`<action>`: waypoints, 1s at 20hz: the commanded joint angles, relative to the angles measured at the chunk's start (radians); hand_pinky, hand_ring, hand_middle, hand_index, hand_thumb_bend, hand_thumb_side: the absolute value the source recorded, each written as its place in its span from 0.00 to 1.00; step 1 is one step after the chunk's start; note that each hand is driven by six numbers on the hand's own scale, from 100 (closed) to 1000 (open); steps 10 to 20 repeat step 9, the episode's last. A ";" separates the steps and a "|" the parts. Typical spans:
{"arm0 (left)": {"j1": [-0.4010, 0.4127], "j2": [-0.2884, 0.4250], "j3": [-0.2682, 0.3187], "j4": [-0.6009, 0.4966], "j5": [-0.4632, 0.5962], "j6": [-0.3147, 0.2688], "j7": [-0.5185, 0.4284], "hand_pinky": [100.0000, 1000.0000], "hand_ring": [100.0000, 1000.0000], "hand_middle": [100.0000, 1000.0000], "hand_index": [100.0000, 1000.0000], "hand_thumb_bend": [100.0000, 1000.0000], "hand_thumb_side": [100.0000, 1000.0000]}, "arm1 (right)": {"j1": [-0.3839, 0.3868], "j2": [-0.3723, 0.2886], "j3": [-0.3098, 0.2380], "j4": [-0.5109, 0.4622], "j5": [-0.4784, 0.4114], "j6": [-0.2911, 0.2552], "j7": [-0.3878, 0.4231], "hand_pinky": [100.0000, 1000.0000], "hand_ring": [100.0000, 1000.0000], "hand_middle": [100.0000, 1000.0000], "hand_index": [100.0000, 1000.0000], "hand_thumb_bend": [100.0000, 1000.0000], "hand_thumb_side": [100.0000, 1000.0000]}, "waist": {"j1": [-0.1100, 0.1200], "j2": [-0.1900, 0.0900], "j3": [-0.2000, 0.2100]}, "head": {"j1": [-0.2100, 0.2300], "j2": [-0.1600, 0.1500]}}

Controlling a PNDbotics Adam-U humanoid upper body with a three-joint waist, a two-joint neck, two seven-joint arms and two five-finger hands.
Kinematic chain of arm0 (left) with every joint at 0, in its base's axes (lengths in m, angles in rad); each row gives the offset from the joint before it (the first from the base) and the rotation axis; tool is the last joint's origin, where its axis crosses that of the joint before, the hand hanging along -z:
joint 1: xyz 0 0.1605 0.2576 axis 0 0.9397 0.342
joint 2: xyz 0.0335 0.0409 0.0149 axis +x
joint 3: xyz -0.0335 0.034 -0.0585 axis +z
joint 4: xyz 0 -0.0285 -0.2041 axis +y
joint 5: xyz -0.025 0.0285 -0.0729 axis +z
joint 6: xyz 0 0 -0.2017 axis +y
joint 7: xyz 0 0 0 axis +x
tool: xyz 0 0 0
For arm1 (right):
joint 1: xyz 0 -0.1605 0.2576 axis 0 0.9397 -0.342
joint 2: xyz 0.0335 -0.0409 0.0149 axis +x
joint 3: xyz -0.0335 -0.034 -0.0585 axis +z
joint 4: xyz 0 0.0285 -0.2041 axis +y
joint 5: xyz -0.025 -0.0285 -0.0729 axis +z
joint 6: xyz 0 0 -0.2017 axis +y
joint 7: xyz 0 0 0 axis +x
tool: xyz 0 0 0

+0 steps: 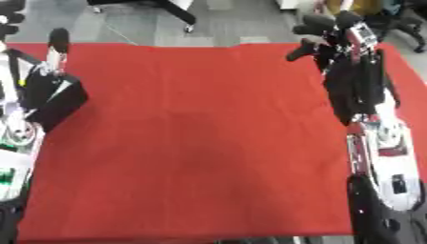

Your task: Pick up the objects with one hand, pass them to the other hand, and then place them into the box on the other side of the table.

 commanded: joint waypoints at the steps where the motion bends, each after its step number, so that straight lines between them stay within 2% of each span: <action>1: 0.036 -0.061 -0.078 -0.099 0.052 -0.051 -0.005 0.66 0.66 0.66 0.80 0.47 0.99 | 0.016 -0.004 -0.035 -0.044 0.052 -0.052 -0.003 1.00 0.52 0.68 0.77 0.00 1.00 | -0.001 -0.004 -0.005 | -0.040 -0.003; 3: 0.074 -0.085 -0.115 -0.145 0.081 -0.063 -0.029 0.65 0.66 0.66 0.80 0.46 1.00 | 0.038 0.001 -0.045 -0.045 0.079 -0.081 -0.020 1.00 0.51 0.67 0.77 0.00 1.00 | -0.001 0.003 -0.010 | -0.057 -0.003; 5: 0.096 -0.098 -0.135 -0.174 0.111 -0.048 -0.057 0.65 0.65 0.66 0.80 0.44 1.00 | 0.061 0.000 -0.051 -0.031 0.095 -0.111 -0.038 1.00 0.50 0.67 0.77 0.00 1.00 | -0.001 0.006 -0.013 | -0.070 -0.003; 9: 0.115 -0.104 -0.135 -0.194 0.171 -0.015 -0.117 0.64 0.63 0.64 0.79 0.40 1.00 | 0.094 -0.008 -0.060 0.007 0.107 -0.168 -0.063 1.00 0.49 0.65 0.76 0.00 1.00 | 0.003 0.020 -0.016 | -0.075 -0.003; 20: 0.115 -0.104 -0.135 -0.194 0.171 -0.015 -0.117 0.64 0.63 0.64 0.79 0.40 1.00 | 0.094 -0.008 -0.060 0.007 0.107 -0.168 -0.063 1.00 0.49 0.65 0.76 0.00 1.00 | 0.003 0.020 -0.016 | -0.075 -0.003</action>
